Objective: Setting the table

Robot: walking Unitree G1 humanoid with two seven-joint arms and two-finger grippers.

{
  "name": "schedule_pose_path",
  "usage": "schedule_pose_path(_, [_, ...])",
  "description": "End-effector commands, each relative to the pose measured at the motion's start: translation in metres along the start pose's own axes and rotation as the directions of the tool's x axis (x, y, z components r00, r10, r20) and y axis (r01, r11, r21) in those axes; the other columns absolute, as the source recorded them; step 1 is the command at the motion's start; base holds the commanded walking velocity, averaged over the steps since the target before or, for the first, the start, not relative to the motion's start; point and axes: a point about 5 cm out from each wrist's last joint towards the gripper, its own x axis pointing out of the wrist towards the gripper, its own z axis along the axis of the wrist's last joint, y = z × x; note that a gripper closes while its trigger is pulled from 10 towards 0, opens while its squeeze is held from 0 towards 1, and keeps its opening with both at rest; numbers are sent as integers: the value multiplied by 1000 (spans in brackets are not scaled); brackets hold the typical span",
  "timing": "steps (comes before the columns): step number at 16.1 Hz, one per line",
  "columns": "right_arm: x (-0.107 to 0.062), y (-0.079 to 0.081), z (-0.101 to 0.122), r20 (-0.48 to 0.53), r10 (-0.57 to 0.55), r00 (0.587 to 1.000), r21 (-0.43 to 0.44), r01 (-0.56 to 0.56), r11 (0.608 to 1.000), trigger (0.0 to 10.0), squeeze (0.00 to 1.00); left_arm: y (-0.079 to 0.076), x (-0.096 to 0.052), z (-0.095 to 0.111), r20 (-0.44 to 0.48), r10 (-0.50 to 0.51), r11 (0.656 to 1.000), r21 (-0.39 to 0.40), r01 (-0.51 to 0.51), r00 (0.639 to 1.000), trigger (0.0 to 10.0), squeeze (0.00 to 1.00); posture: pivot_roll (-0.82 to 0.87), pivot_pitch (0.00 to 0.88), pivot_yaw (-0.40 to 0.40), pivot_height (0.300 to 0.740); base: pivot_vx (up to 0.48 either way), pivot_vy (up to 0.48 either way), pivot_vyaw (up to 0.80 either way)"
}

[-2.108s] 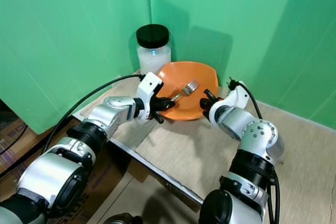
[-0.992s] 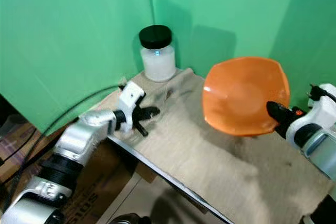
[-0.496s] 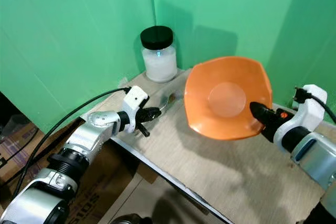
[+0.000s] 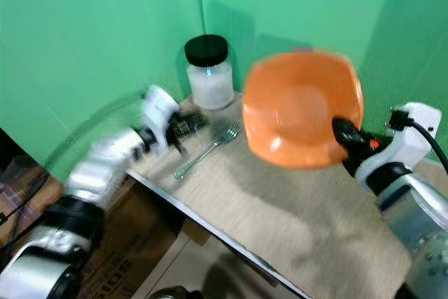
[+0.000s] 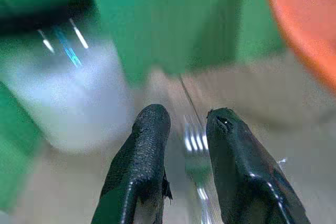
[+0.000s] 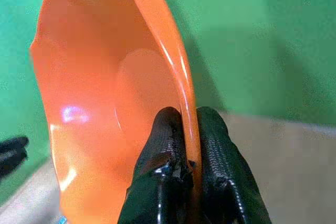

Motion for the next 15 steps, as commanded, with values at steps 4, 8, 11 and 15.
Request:
schedule_pose_path(4, [-6, 21, 3, 136, -20, 991, -77, 31, 997, 10000, 0, -5, -34, 24, 86, 197, 980, 17, -200, 977, 10000, 0, -41, 0, 124, 740, 0, 0, -350])
schedule_pose_path(8, [-8, 33, 2, 196, -13, 981, -61, 26, 998, 10000, 0, -20, -56, 31, 132, 389, 921, -34, -388, 912, 10000, 0, -37, 0, 111, 740, 0, 0, -791])
schedule_pose_path(11, [-3, 42, -11, 167, 38, 985, -40, -31, 999, 10000, 0, -26, -55, 21, 140, 452, 890, -7, -456, 881, 10000, 0, -15, 0, 89, 740, 0, 0, -800])
schedule_pose_path(15, [8, 38, -20, 166, 1, 986, -65, 10, 998, 10000, 0, -22, -73, 28, 169, 497, 867, -64, -494, 851, 10000, 0, 36, 0, 39, 740, 0, 0, -800])
